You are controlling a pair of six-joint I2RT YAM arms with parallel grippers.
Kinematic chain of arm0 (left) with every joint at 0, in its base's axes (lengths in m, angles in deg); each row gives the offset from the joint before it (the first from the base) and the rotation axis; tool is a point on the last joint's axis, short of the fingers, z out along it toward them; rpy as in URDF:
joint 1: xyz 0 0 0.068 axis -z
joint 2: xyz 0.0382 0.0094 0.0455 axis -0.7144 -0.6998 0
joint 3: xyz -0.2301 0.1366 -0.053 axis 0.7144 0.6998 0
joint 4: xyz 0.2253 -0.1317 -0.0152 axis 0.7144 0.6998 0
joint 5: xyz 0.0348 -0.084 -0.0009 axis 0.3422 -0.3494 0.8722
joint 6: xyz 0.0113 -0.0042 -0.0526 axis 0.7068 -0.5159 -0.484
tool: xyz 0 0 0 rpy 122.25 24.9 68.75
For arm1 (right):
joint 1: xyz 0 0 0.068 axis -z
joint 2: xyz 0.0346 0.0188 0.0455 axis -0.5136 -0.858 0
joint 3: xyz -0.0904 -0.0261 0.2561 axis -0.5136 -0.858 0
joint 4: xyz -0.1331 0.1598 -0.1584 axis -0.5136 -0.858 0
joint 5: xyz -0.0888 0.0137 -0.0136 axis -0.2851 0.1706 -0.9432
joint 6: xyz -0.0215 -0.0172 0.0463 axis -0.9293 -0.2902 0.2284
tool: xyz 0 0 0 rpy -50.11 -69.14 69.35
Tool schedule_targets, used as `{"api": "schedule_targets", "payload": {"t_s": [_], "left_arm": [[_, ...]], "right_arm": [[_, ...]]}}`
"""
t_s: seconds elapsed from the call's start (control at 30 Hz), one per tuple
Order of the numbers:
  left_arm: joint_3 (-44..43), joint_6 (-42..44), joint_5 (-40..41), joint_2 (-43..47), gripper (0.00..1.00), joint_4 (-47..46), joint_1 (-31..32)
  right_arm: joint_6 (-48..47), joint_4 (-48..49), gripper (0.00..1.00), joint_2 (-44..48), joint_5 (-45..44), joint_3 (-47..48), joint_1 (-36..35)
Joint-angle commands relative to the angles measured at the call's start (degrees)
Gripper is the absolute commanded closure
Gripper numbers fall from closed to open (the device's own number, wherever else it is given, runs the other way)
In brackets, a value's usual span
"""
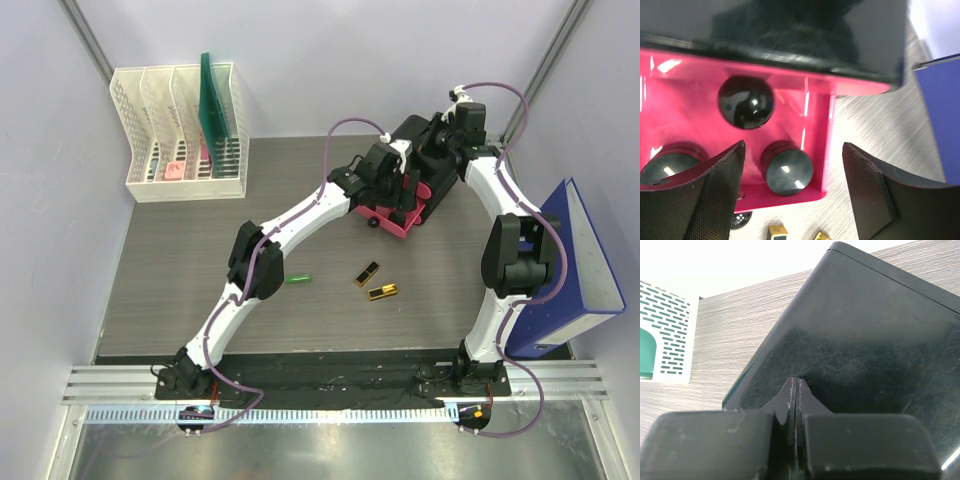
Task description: Organize the makeup
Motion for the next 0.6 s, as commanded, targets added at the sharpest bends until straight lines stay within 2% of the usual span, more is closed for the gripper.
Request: {"api": "schedule_targets", "payload": {"t_s": [0.0, 0.1, 0.13, 0.2, 0.23, 0.3, 0.43, 0.57], "left_arm": [[-3.23, 0.49, -3.38, 4.86, 0.24, -4.12, -0.35], [-1.66, 0.84, -2.95, 9.08, 0.4, -3.42, -0.35], [1.48, 0.49, -2.42, 10.4, 0.6, -3.59, -0.7], [5.27, -1.44, -0.93, 14.27, 0.84, -3.25, -1.41], [8.77, -4.23, -1.01, 15.5, 1.0, -2.81, -2.71], [13.18, -7.23, -2.41, 18.14, 1.0, -2.72, -4.13], [25.13, -16.54, -10.3, 20.78, 1.0, -4.91, -8.35], [38.12, -20.5, -13.31, 23.24, 1.0, -8.24, -10.63]], "right_arm": [[-2.47, -20.88, 0.99, -6.7, -2.82, -5.15, -0.79], [-2.38, -20.88, 0.99, -6.87, -2.91, -5.06, -0.79], [-2.29, -20.79, 0.99, -6.7, -3.0, -5.06, -0.7], [-2.47, -20.88, 0.99, -6.7, -3.0, -5.06, -0.79], [-2.55, -20.96, 0.99, -6.7, -3.17, -4.97, -0.79], [-2.55, -20.88, 0.99, -6.7, -3.17, -5.06, -0.79], [-2.55, -20.88, 0.99, -6.79, -3.17, -4.97, -0.79], [-2.64, -20.96, 0.99, -6.79, -3.35, -4.88, -0.79]]}}
